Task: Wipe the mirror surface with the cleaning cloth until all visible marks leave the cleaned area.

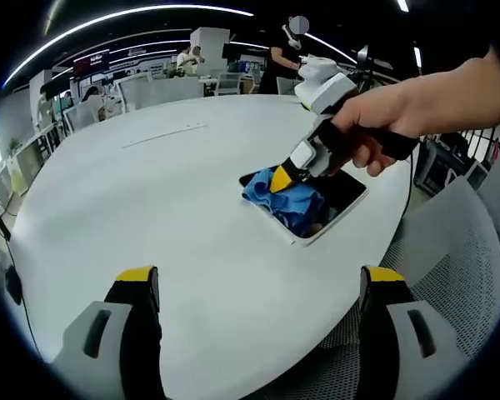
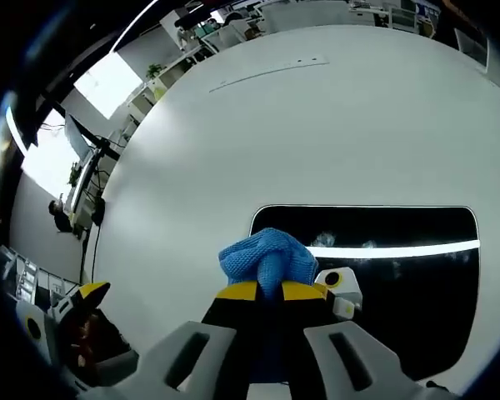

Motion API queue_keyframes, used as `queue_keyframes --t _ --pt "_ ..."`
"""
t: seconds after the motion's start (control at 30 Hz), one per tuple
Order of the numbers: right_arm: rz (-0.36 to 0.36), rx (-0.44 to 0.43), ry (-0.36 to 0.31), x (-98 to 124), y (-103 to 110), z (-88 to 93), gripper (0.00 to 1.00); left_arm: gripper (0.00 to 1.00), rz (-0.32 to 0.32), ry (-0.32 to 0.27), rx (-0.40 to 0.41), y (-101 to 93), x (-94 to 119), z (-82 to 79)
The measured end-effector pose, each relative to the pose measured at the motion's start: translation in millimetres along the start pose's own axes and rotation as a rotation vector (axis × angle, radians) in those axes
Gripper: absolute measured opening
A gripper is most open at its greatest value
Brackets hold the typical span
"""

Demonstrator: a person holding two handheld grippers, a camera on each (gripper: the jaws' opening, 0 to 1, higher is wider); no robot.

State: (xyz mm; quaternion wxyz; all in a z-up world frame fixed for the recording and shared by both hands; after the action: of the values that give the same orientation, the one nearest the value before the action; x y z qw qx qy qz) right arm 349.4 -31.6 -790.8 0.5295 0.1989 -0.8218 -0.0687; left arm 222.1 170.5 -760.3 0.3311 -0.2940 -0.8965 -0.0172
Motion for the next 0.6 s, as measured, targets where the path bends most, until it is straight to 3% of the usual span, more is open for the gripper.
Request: queue_keyframes --t 0.6 --pt "-0.027 0.01 -0.006 1 -12 0.7 0.02 0.99 -0.006 0.014 -0.012 0.8 0 0.6"
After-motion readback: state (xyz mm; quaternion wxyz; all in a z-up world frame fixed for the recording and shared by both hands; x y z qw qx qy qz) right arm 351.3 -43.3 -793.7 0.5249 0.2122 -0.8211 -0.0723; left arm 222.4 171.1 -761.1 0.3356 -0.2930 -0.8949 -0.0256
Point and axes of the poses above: the point that each gripper's makers call its tool centre point, and the gripper's own axes: x roughly backward along the fingers, y roughly to its left, z roughly out of its underside, the point moved 9 cm from there along x, roughly backward along the fingers, and after that the axes turned 5 degrees about x, right-handed, at the moved point
